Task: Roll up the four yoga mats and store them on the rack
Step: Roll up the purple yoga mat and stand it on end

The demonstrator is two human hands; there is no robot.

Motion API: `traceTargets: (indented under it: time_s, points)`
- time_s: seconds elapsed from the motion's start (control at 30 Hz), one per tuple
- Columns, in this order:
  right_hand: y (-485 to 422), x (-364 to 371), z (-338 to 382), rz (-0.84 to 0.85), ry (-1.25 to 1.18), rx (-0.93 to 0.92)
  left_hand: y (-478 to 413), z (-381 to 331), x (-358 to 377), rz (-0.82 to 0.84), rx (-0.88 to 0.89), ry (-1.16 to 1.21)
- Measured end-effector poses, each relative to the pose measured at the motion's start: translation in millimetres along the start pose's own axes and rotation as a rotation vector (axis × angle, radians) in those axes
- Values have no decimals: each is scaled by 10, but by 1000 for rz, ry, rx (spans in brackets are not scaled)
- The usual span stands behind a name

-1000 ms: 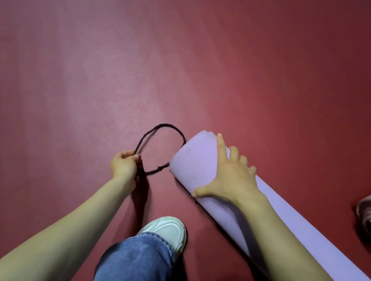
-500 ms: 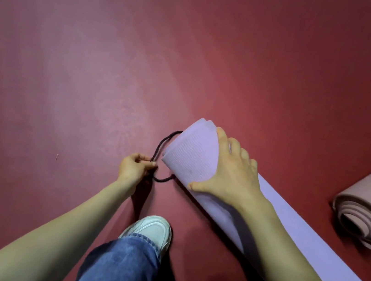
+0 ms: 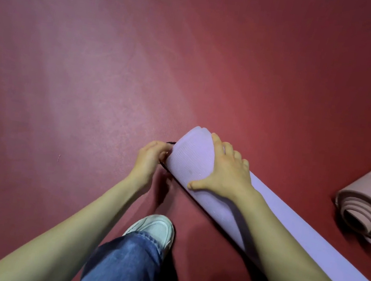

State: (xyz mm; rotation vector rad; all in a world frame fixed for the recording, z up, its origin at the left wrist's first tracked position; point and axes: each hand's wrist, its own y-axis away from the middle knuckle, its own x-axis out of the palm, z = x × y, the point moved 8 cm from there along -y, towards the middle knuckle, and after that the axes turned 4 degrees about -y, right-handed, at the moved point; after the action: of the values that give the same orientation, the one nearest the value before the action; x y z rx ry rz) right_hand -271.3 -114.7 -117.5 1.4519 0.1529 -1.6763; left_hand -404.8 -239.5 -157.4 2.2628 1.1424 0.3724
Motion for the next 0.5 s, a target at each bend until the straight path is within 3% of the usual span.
traceTargets:
  time_s: [0.1, 0.2, 0.4, 0.5]
  points:
    - [29, 7, 20, -33, 11, 8, 226, -326, 140, 81, 302, -223]
    - [92, 12, 89, -113, 69, 13, 307, -467, 302, 154, 430, -294]
    - [284, 179, 289, -250, 216, 76, -157, -591, 632, 147, 294, -473]
    - [317, 234, 315, -318, 187, 78, -190, -660, 1064, 376, 176, -661]
